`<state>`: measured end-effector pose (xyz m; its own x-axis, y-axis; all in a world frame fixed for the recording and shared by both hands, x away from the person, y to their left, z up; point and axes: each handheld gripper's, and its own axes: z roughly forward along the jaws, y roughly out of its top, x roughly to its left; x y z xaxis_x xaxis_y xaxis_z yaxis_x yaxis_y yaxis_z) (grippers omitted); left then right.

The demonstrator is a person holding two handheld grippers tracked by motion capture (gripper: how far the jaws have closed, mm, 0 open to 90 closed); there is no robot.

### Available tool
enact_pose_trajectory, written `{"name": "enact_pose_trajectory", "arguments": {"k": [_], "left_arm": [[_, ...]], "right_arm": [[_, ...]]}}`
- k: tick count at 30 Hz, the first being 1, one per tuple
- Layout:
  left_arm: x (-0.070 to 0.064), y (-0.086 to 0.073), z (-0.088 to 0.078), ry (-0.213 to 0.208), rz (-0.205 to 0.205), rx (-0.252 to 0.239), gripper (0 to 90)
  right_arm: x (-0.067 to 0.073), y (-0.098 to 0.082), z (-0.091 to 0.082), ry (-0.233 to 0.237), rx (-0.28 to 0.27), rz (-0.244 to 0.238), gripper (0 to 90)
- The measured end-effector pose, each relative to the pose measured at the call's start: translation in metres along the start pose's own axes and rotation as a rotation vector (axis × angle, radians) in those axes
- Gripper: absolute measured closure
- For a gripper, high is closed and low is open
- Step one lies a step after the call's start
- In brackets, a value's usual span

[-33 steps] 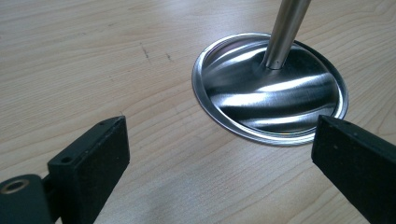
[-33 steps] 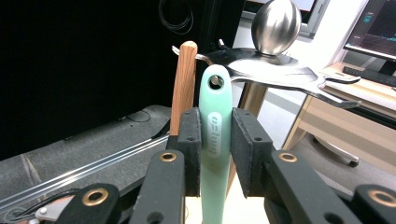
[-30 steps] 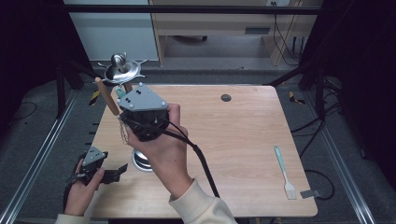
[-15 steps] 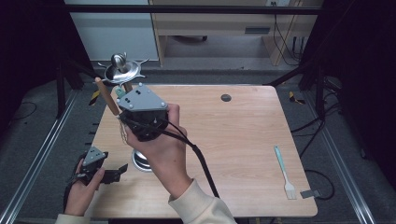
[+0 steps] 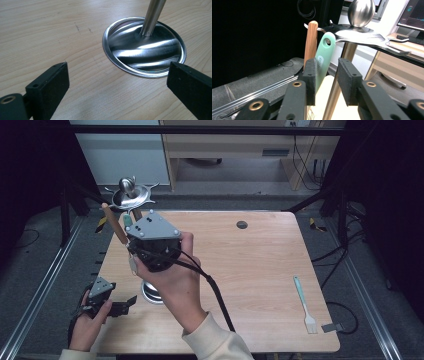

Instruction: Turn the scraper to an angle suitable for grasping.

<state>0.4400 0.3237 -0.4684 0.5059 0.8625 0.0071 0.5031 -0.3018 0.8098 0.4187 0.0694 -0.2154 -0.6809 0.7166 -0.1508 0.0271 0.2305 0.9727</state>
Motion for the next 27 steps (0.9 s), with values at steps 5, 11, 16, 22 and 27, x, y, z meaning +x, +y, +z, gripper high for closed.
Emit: {"name": "enact_pose_trajectory", "arguments": {"k": [5, 11, 16, 22, 27], "left_arm": [[0.000, 0.000, -0.001, 0.002, -0.002, -0.003, 4.0], [-0.001, 0.000, -0.001, 0.001, -0.003, -0.009, 3.9], [-0.002, 0.002, -0.006, 0.000, -0.001, -0.030, 4.0], [0.001, 0.003, -0.016, 0.004, -0.024, -0.072, 4.0], [0.007, 0.006, -0.023, 0.024, -0.036, -0.094, 4.0]], "right_arm": [[-0.001, -0.003, -0.004, -0.002, -0.002, 0.001, 65.5], [-0.009, -0.013, -0.011, 0.002, 0.003, 0.016, 61.2], [-0.018, -0.027, -0.017, 0.002, 0.008, 0.025, 56.5], [-0.030, -0.048, -0.024, 0.014, 0.031, 0.042, 48.7], [-0.042, -0.069, -0.030, -0.001, 0.062, 0.040, 42.7]]}}
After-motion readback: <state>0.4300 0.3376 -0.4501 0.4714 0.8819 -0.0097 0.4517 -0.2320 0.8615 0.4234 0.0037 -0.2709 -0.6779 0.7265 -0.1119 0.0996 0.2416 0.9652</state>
